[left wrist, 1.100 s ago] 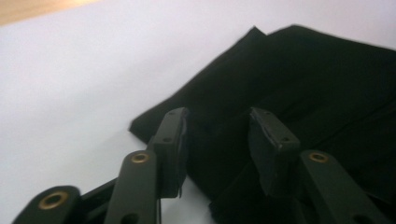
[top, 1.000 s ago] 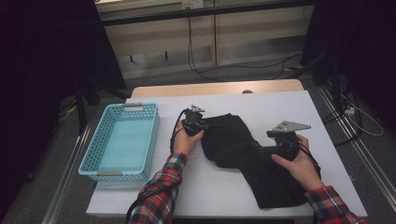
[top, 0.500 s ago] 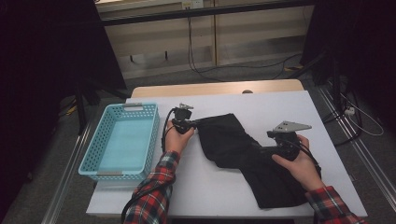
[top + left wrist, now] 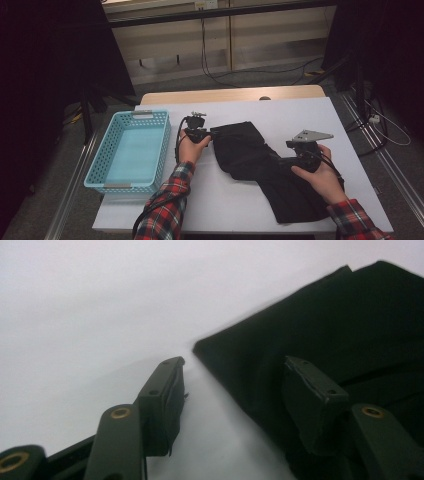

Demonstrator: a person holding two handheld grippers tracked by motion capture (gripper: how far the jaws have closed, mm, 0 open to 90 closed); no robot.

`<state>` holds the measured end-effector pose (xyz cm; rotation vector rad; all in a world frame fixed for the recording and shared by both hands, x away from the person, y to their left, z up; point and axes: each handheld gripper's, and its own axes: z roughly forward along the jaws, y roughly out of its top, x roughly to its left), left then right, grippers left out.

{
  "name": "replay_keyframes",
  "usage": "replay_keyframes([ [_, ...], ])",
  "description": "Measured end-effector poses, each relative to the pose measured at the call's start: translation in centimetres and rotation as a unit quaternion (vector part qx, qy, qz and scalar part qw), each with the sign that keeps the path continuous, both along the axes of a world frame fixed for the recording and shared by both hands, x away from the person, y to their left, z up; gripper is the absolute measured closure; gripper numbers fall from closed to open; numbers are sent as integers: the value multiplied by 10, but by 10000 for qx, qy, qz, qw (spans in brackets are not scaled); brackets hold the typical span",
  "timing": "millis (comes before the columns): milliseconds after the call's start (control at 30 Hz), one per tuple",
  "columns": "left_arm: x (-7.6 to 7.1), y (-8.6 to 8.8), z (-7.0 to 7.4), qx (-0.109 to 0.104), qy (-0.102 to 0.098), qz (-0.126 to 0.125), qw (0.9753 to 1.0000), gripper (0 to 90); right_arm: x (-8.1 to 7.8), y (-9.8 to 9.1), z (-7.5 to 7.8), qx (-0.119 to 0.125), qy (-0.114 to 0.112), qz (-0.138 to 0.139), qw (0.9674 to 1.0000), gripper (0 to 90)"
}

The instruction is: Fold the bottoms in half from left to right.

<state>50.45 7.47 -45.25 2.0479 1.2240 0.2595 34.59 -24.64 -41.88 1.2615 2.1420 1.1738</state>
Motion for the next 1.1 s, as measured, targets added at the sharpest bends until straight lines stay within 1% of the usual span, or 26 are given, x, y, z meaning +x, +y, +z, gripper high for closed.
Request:
replay_keyframes([
  [67, 0, -3, 0, 180, -43, -7, 9998, 440, -1, -1, 0, -15, -9, 1, 10000, 222],
  [100, 0, -5, 1, 258, -51, -48, 9996, 471, -1, -2, 0, -13, -16, -3, 10000, 222],
  [133, 0, -5, 1, 199, -15, -50, 9998, 506, -1, -2, 1, -7, -6, -19, 10000, 221],
  [167, 0, -5, 1, 81, 66, -32, 9999, 556, -1, -3, 1, -11, -10, -28, 10000, 221],
  [233, -1, -5, 1, -75, 173, -87, 9998, 686, -2, -3, 1, -15, -18, -34, 10000, 219],
  [267, -1, -5, 0, -141, 205, -103, 9996, 725, -2, -3, 1, -18, -15, -34, 10000, 219],
  [300, -1, -5, -1, -321, 351, -176, 9987, 785, -2, -3, 1, -20, -24, -31, 10000, 218],
  [333, -1, -6, -2, -472, 427, -192, 9978, 820, -2, -3, 1, -21, -21, -33, 10000, 218],
  [467, -1, -10, 0, -391, 395, -199, 9983, 846, -2, -3, 1, -27, -8, -26, 10000, 218],
  [533, -1, -8, 3, -468, 384, -138, 9981, 853, -1, -3, 1, -28, -8, -16, 10000, 218],
  [633, 1, -1, 11, -453, 216, -79, 9987, 856, -1, -3, 0, -50, -8, -2, 10000, 218],
  [667, 2, 1, 15, -362, 160, -79, 9992, 857, -1, -4, 0, -51, -3, 5, 10000, 218],
  [800, 6, 14, 31, -228, -61, 32, 9997, 857, -1, -6, -1, -58, 23, -8, 10000, 216],
  [900, 10, 26, 42, -96, -245, 119, 9996, 857, -2, -6, 0, -53, 35, -19, 10000, 213],
  [967, 13, 35, 47, -70, -284, 215, 9993, 857, -2, -7, 0, -51, 48, -18, 10000, 209],
  [1000, 15, 40, 49, -22, -318, 251, 9992, 857, -2, -7, -1, -52, 55, -14, 10000, 209],
  [1100, 18, 53, 51, 19, -334, 435, 9985, 858, -2, -8, -1, -58, 73, -23, 10000, 206],
])
